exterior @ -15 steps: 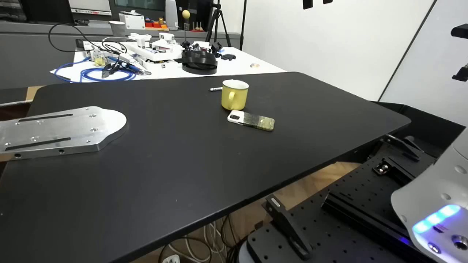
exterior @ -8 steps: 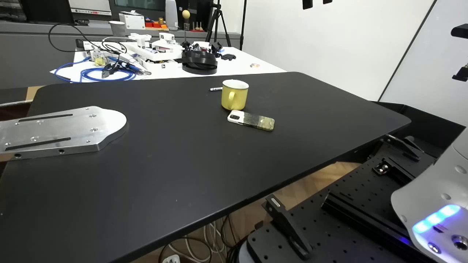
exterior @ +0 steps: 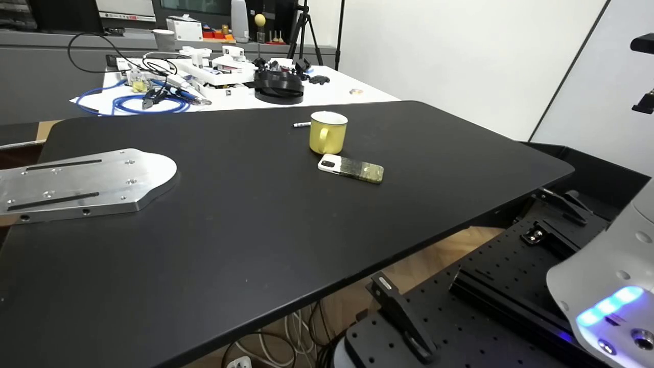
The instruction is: Put the pen in the mug
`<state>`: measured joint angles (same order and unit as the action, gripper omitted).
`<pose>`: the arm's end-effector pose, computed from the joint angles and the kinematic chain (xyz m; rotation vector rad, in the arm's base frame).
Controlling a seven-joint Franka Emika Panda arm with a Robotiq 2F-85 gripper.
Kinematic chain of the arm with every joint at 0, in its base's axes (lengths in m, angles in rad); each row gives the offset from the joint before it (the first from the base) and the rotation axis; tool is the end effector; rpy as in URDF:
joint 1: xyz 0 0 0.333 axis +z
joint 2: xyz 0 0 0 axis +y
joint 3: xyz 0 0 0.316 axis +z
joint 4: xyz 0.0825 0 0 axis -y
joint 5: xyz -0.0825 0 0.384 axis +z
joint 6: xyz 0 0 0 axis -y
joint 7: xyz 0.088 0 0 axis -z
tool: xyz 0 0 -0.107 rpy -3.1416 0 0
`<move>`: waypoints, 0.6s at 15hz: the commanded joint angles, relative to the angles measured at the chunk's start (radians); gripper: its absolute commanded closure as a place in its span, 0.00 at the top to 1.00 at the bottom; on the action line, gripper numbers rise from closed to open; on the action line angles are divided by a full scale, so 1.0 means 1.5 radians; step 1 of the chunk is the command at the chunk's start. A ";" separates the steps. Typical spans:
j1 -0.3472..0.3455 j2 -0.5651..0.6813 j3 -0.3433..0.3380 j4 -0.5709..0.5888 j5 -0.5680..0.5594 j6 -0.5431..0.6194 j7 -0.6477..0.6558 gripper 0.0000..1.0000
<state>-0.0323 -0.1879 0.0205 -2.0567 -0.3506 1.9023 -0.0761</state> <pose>0.5058 -0.0303 0.5253 2.7927 0.2430 0.0255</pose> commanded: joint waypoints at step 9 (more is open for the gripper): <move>-0.025 0.317 -0.043 0.452 -0.044 -0.044 -0.536 1.00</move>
<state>-0.0651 0.1504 -0.0492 -1.5771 -0.3952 1.8813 -0.7242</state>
